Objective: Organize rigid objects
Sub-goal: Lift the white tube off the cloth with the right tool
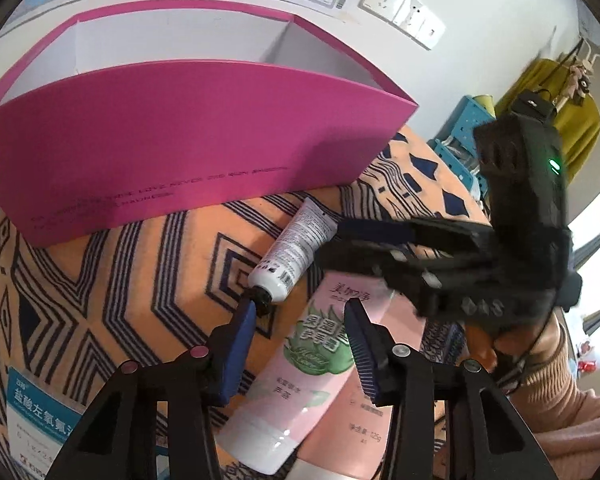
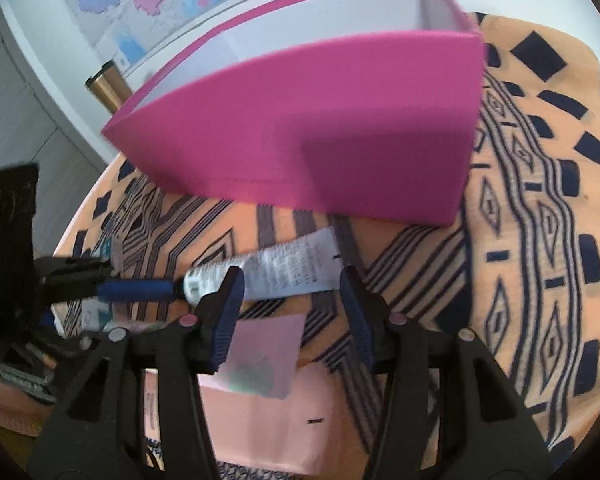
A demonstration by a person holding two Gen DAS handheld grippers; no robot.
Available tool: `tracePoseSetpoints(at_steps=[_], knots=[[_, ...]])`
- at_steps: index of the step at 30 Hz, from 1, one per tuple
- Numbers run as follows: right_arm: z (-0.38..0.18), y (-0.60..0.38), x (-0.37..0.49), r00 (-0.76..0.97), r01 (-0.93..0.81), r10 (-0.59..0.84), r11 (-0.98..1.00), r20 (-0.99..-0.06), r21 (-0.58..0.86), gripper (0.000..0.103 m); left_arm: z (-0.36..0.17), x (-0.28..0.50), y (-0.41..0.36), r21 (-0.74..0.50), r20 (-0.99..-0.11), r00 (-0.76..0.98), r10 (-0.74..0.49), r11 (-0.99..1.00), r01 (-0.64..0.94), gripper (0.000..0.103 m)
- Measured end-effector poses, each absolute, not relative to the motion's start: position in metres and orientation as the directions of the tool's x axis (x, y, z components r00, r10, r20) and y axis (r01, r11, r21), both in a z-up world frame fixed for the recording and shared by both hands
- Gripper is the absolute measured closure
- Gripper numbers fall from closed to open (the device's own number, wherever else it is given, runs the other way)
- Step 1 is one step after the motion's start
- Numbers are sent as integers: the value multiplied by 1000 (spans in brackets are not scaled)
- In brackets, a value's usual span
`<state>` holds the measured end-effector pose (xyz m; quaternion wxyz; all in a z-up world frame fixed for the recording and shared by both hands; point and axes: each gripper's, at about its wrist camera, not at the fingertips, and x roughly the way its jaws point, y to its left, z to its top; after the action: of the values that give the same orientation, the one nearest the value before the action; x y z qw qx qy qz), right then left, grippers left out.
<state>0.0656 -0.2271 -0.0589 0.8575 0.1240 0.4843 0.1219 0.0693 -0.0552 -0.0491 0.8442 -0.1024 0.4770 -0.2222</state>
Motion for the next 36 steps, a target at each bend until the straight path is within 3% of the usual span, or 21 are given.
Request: tracePoseSetpoints(at_steps=[22, 36], knots=[[-61, -227, 74, 510, -85, 308, 947, -803, 308, 49, -50, 72, -50, -395, -765, 467, -443, 896, 204, 59], [-53, -229, 57, 547, -73, 380, 909, -746, 409, 45, -48, 73, -39, -400, -767, 472, -436, 899, 180, 56]])
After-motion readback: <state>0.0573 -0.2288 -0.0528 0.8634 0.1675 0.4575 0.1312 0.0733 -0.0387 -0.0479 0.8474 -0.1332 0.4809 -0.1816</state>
